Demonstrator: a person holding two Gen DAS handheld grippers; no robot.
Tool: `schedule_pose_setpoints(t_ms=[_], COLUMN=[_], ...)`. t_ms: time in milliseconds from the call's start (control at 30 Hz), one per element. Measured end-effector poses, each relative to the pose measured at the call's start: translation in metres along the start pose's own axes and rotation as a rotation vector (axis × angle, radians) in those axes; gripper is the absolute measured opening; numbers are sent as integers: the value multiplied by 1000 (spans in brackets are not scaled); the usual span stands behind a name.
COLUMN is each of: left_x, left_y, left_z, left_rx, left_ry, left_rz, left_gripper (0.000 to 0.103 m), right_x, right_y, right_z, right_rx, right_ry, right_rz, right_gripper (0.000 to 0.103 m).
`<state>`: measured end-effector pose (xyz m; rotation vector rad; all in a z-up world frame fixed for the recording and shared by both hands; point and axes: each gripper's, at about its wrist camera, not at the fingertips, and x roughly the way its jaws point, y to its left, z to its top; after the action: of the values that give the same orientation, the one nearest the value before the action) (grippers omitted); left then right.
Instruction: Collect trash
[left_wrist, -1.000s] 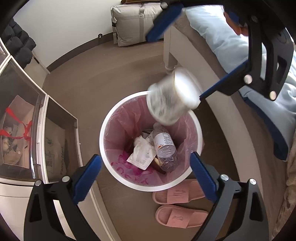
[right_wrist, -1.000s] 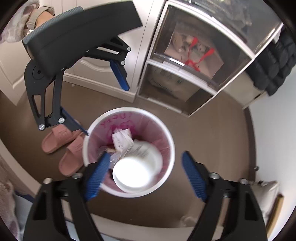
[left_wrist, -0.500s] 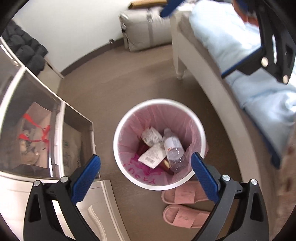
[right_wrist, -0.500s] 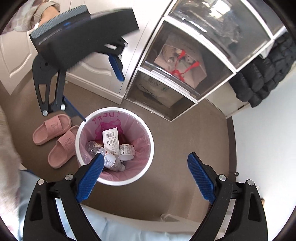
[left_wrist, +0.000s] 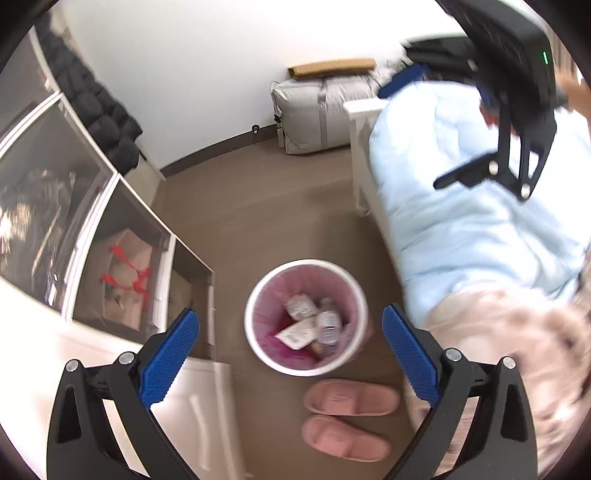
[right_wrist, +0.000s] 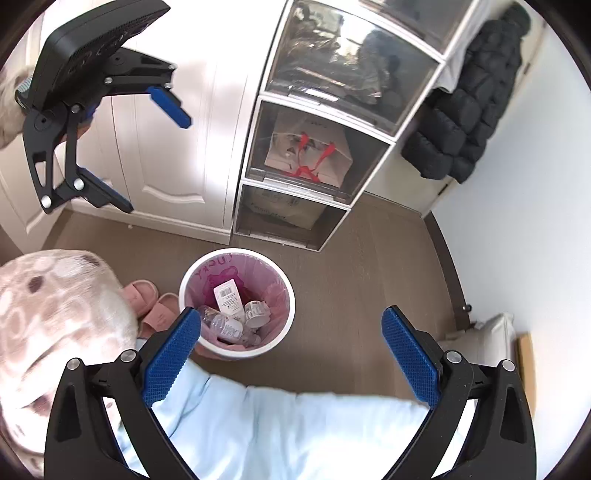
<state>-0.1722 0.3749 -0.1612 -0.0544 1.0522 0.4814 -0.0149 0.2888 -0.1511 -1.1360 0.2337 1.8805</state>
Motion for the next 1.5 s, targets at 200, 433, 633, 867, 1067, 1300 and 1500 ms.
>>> schedule_pose_setpoints(t_ms=[200,433,633,867,1067,1300,1500], left_x=[-35,-55,-66,-69,-75,-73,-70], left_y=[-10,-23,-29,-40,-54,-52,-54], left_z=[5,6,6,5,3,1,0], left_rx=[-92,-135,-164,-180,-125,-120,-116], left_ry=[3,-2,-5,3,-22,-38,-30], left_rz=[-84,-83,-88,-103,-58,13,4], left_gripper=[98,98,98,98,98,98,98], right_x=[-37,-65,-85,-97,-102,-101,-99], right_y=[0,11,18,23,26,30,31], right_z=[-15,-33,-43,-52,-52,-52,-52], right_rx=[29,31,57,85,79,79,77], right_ry=[0,3,-36,-59,-55,-60,-54], right_rz=[22,1,-31,-49,-72,-70,-67], right_gripper=[96,96,96,96,96,96,96])
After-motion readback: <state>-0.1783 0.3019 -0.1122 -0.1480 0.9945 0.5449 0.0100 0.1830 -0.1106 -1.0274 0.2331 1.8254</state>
